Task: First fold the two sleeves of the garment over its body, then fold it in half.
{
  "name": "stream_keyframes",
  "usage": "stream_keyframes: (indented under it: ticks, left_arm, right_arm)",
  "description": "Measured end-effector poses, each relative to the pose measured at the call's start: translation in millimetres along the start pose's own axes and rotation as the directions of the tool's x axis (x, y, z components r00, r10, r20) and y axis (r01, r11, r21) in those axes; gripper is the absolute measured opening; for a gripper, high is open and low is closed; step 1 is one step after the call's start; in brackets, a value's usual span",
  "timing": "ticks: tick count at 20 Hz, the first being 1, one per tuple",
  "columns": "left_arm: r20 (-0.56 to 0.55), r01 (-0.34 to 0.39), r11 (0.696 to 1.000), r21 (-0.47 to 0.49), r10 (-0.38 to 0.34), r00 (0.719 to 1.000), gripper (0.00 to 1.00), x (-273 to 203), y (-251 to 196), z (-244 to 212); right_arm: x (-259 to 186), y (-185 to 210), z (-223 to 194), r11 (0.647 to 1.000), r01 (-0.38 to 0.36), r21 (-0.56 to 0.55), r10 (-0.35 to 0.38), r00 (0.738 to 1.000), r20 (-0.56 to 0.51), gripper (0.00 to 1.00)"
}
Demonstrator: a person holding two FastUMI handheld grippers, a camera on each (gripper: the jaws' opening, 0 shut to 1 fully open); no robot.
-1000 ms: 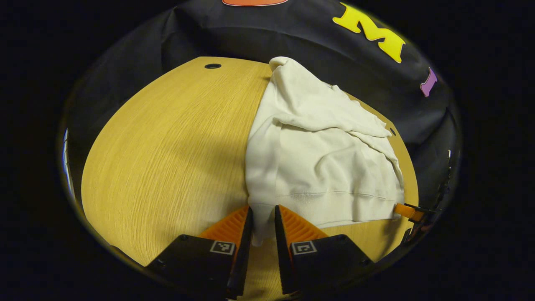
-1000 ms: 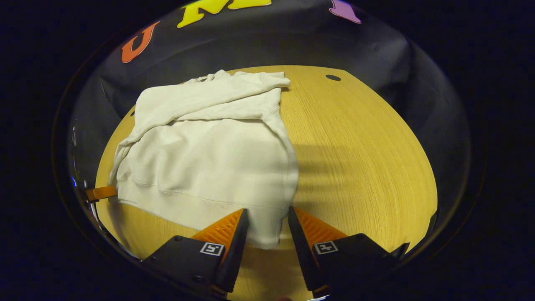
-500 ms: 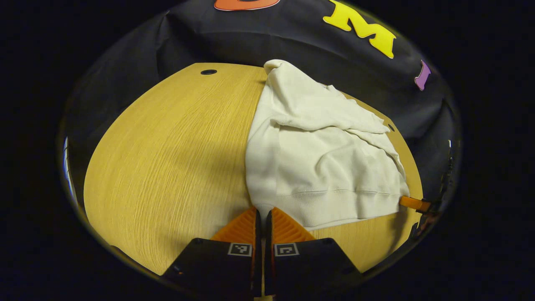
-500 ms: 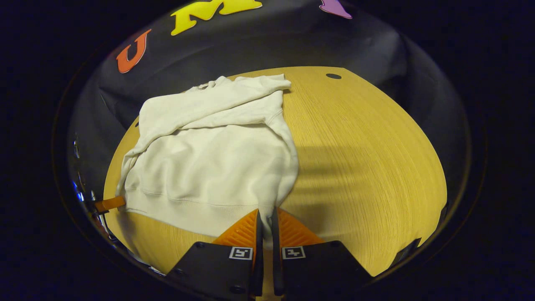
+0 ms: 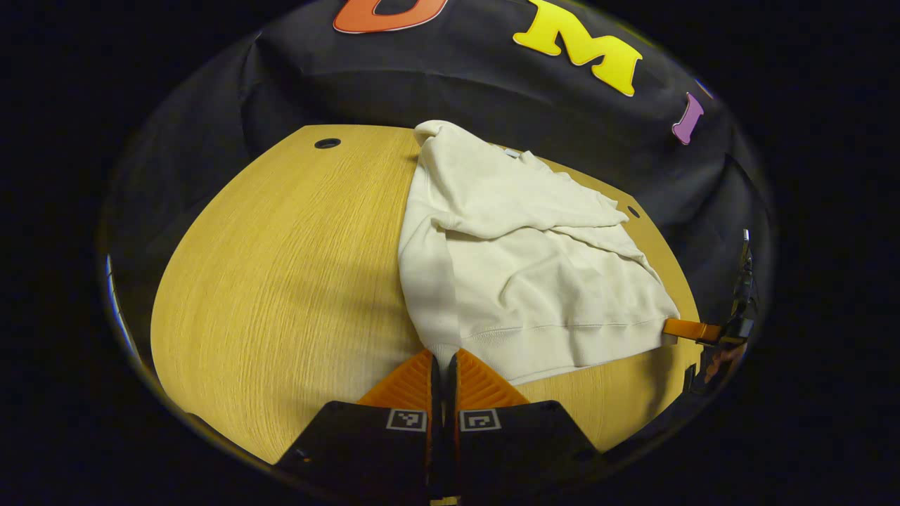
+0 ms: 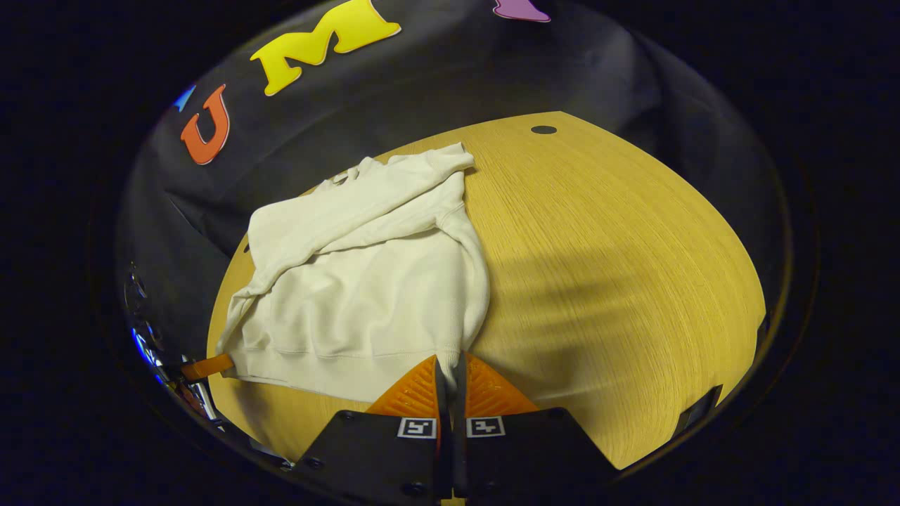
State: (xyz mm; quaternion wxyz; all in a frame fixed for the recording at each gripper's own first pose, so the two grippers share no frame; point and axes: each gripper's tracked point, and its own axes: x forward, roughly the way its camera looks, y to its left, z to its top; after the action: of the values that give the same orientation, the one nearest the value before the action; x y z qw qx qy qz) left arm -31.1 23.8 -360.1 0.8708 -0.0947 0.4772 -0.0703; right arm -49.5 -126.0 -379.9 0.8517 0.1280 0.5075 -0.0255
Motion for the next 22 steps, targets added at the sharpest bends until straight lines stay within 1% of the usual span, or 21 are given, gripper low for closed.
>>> stream_keyframes:
  ticks: [3,5,10,12,16,17,20,22]
  left_arm:
    - [0.033,0.016,0.999,0.038,-0.017,0.999,0.03,-16,-9,19]
    - [0.064,0.016,0.997,0.078,-0.022,0.998,0.03,-23,-13,34]
    - [0.167,0.044,0.990,0.133,-0.066,0.984,0.03,-34,-34,92]
    - [0.206,0.033,0.991,0.127,-0.059,0.977,0.03,-34,-36,117]
    - [0.278,0.082,0.994,0.068,-0.097,0.956,0.03,-39,-44,166]
    - [0.292,0.084,0.994,0.065,-0.100,0.951,0.03,-40,-45,178]
    - [0.333,0.097,0.992,0.082,-0.119,0.936,0.03,-44,-53,216]
    - [0.359,0.109,0.989,0.099,-0.137,0.923,0.03,-43,-61,242]
  right_arm:
    - [-19,10,24,0.999,-0.038,0.001,0.038,0.998,0.057,0.01]
    - [-31,17,47,0.998,-0.062,0.008,0.061,0.993,0.105,0.01]
    - [-51,40,110,0.992,-0.125,0.009,0.121,0.973,0.197,0.01]
    - [-53,49,133,0.989,-0.151,0.007,0.146,0.965,0.216,0.01]
    - [-57,59,172,0.984,-0.176,0.005,0.169,0.952,0.254,0.01]
    - [-61,61,180,0.983,-0.186,0.001,0.179,0.948,0.263,0.00]
    - [-63,71,214,0.980,-0.197,-0.036,0.198,0.934,0.299,0.01]
    - [-60,84,247,0.976,-0.210,-0.058,0.218,0.921,0.322,0.01]
